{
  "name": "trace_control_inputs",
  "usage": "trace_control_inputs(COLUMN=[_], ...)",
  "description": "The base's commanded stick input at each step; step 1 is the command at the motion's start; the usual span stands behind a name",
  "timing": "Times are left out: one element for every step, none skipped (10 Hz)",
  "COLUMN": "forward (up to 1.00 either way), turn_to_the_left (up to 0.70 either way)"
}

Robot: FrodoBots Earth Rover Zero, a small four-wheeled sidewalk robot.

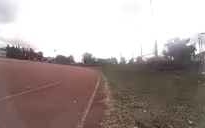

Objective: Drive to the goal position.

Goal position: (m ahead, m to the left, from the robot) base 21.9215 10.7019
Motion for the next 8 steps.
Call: trace_control_inputs(forward=[0.0,0.0,0.0,0.0,0.25,0.66,0.7,0.7], turn_to_the_left=[0.0,0.0,0.0,0.0,0.13,0.33,0.35,0.35])
